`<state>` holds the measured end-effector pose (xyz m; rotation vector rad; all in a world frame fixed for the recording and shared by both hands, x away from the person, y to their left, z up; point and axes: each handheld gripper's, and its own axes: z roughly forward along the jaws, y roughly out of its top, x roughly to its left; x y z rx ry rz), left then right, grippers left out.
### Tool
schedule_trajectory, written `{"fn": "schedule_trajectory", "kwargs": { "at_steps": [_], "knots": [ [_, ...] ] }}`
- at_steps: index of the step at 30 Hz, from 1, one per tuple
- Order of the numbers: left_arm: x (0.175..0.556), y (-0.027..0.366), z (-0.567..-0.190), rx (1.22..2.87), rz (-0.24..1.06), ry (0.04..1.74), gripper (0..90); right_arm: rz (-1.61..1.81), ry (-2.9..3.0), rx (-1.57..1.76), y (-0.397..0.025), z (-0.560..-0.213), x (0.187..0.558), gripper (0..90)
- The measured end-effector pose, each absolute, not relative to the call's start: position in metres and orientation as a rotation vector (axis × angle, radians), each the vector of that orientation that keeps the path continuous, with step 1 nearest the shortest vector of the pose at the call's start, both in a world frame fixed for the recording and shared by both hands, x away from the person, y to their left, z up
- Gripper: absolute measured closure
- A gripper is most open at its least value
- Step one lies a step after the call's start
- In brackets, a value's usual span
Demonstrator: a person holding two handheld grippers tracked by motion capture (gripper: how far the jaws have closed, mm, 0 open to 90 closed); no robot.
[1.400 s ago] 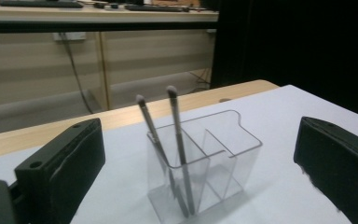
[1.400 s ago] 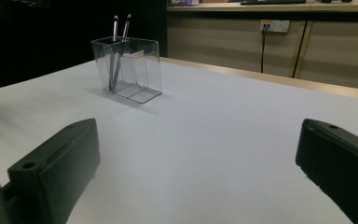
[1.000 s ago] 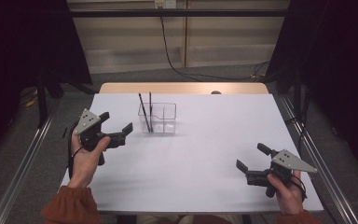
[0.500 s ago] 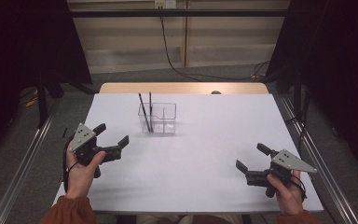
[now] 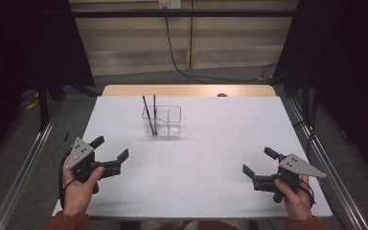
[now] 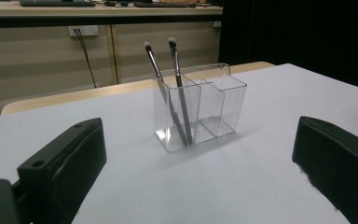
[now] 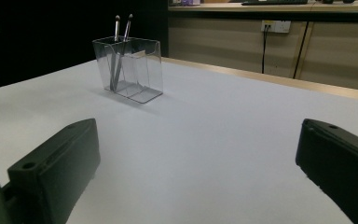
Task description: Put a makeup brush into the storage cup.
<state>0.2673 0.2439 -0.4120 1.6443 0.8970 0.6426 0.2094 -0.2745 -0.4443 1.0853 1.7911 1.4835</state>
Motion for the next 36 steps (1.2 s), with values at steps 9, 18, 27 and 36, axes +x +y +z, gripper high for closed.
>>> {"fn": "schedule_trajectory", "kwargs": {
  "at_steps": [9, 18, 27, 36],
  "knots": [
    [0.252, 0.245, -0.422, 1.673, 0.633, 0.901, 2.9, 1.483, 1.793, 1.086, -0.274, -0.445, 0.209, 0.0],
    [0.235, 0.251, -0.427, 1.658, 0.640, 0.914, 2.7, 1.480, 1.787, 1.091, -0.275, -0.444, 0.207, 0.0],
    [0.231, 0.259, -0.434, 1.659, 0.632, 0.926, 2.8, 1.481, 1.786, 1.091, -0.276, -0.444, 0.207, 0.0],
    [0.229, 0.261, -0.435, 1.647, 0.625, 0.948, 2.8, 1.486, 1.793, 1.085, -0.277, -0.444, 0.208, 0.0]
  ]
}}
